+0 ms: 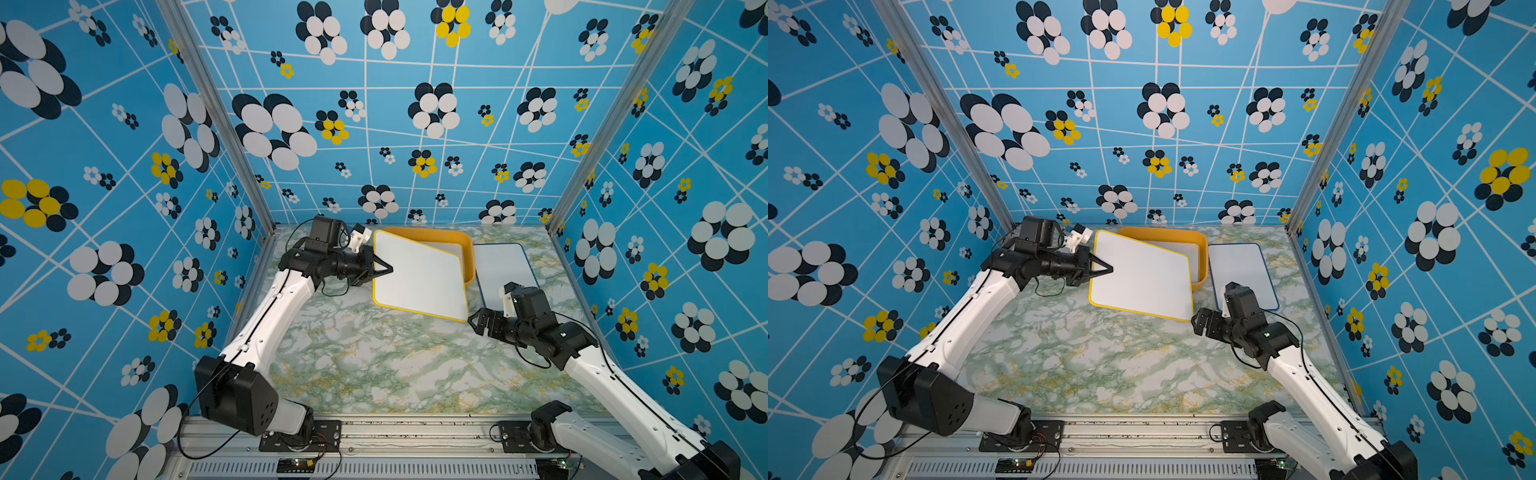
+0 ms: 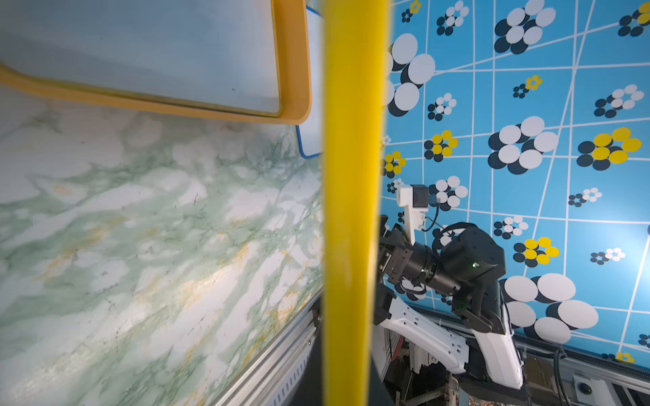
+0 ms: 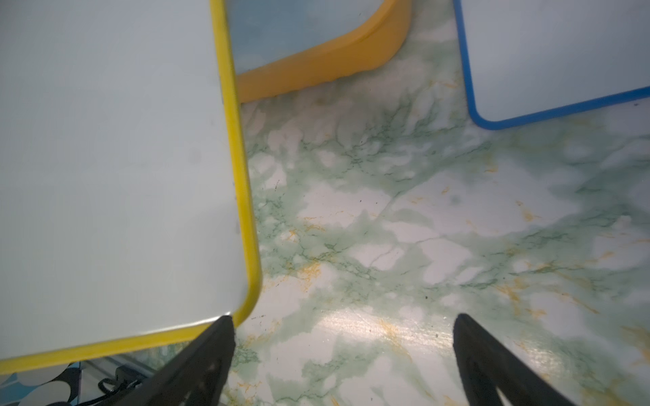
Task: Put the whiteboard into the storage box
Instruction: Place the whiteboard in the storage box.
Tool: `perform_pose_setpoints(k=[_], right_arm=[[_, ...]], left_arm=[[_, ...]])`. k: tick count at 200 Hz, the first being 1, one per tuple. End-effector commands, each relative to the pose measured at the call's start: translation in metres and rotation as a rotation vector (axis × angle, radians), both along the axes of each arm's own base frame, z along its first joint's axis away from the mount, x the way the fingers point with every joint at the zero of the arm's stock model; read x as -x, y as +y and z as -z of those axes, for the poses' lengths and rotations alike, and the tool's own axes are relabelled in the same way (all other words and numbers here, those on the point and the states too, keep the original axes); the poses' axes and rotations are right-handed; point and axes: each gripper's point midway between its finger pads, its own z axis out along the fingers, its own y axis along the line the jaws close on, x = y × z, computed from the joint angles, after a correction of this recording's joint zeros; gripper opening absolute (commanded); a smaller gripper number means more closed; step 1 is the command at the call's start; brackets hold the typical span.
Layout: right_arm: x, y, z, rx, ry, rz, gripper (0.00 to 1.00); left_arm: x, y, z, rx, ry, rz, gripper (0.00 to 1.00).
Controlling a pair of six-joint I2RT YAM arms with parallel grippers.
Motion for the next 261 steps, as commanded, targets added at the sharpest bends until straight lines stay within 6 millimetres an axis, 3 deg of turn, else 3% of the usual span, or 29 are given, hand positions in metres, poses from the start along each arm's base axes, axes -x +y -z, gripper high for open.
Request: perform_pose_setpoints(k=[1,60,101,155,170,220,261], right_arm=[[-0.006,-0.022,-0.002,0.075,0.007,0.044,0.99],[-0.035,-0.052,-0.002,0.122,0.035,0.146,0.99],[-0.058,-0.074,0.010,0.136,0.070,0.237,0.99],[-0.071,-0.086,0.053,0.186,0.170,0.279,0.95],[-0.075,-0.097,0.060,0.203,0.185,0.312,0.94],[-0.091,-0.107,0.076,0.225,0.203,0.348,0.91],[-0.110,-0.108,0.088,0.243,0.202,0.344,0.80]], left_arm=[[-0.049,-0.008,-0.024,0.067,-0.105,-0.005,0.00],[-0.157,-0.022,0.019,0.066,-0.058,-0.004,0.00],[-0.200,-0.026,0.056,0.025,0.000,0.019,0.00],[-0.205,-0.021,0.109,-0.016,0.126,0.027,0.06],[-0.201,-0.017,0.122,-0.036,0.162,0.029,0.06],[-0.187,-0.012,0.150,-0.067,0.222,0.057,0.09],[-0.186,-0.007,0.161,-0.108,0.241,0.042,0.28]])
